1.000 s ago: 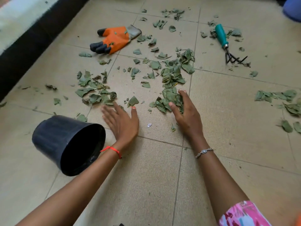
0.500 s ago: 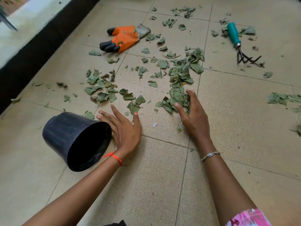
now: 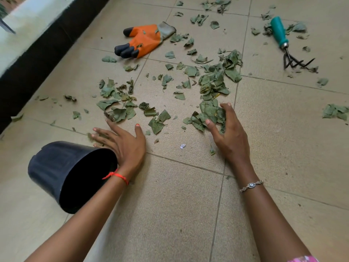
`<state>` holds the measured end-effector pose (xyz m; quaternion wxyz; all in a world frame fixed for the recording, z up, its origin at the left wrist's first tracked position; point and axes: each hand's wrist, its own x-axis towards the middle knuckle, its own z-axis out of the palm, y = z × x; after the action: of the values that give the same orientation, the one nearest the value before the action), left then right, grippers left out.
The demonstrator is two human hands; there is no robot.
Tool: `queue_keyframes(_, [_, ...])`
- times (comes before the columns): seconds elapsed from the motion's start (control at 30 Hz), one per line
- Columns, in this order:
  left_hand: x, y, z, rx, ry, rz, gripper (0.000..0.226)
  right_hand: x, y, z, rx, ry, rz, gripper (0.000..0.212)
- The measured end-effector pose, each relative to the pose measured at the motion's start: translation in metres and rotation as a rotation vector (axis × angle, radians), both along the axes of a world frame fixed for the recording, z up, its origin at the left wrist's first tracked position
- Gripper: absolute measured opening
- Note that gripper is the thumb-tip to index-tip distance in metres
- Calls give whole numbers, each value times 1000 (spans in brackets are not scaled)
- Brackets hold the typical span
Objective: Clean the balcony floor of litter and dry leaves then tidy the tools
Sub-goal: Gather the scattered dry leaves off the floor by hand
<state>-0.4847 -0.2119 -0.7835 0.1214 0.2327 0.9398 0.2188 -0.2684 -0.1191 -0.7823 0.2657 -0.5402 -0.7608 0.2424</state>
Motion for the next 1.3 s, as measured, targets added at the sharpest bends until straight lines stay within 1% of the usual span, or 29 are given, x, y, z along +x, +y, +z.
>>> queue_keyframes(0.07, [3, -4, -2, 27, -3, -73, 78, 0, 0, -1, -2, -8, -1, 63])
queue_keyframes(0.17, [10, -9, -2, 196, 51, -275, 74, 0, 1, -2, -7, -9, -5, 65])
queue_keyframes(0.23, [10, -9, -1, 263, 109, -298, 70, 0, 0, -2, -7, -6, -9, 65])
queue_keyframes(0.3, [6, -7, -1, 223, 159, -238, 69, -1, 0, -1, -7, -14, -9, 66])
queue_keyframes(0.37, [4, -5, -1, 128, 109, -145, 70, -1, 0, 0, -6, -22, -8, 66])
queue_keyframes(0.43, [6, -3, -2, 69, 48, -138, 72, -1, 0, 1, -4, -30, -6, 65])
queue_keyframes(0.5, [11, -2, -4, 96, 55, -248, 75, -1, 0, 1, -5, -47, 0, 62])
queue_keyframes(0.57, [19, 0, -4, 165, 48, -412, 75, -1, 0, 0, -12, -68, 8, 63])
queue_keyframes(0.63, [27, 2, -2, 277, -4, -576, 68, -1, 0, 0, -16, -89, 19, 65])
queue_keyframes(0.7, [32, 4, 2, 420, -86, -662, 60, -1, 0, -1, -21, -102, 31, 68])
queue_keyframes(0.77, [33, 7, 4, 504, -80, -646, 53, -1, 0, -1, -21, -112, 37, 70])
queue_keyframes(0.8, [32, 9, 4, 490, -41, -608, 53, -2, 1, -1, -19, -116, 39, 71])
queue_keyframes(0.87, [31, 15, 4, 388, 6, -529, 60, -2, 0, -1, -10, -128, 48, 73])
queue_keyframes(0.9, [30, 18, 3, 327, -5, -515, 64, -2, 0, -1, -5, -140, 53, 74])
queue_keyframes(0.97, [29, 23, 1, 249, -45, -551, 67, -3, 0, -4, 8, -186, 67, 75])
queue_keyframes(1.03, [32, 26, -2, 234, -48, -620, 64, -3, 1, -8, 28, -264, 81, 75])
queue_keyframes(1.13, [39, 31, -3, 275, -77, -725, 67, -11, 1, -12, 49, -344, 69, 76])
queue_keyframes(1.2, [44, 37, -1, 353, -157, -763, 65, -26, -3, -14, 44, -334, 105, 72])
queue_keyframes(1.23, [46, 41, 1, 415, -198, -743, 62, -35, -3, -14, 46, -298, 141, 69])
queue_keyframes(1.3, [46, 50, 3, 552, -230, -632, 56, -55, 4, -10, 32, -123, 178, 63])
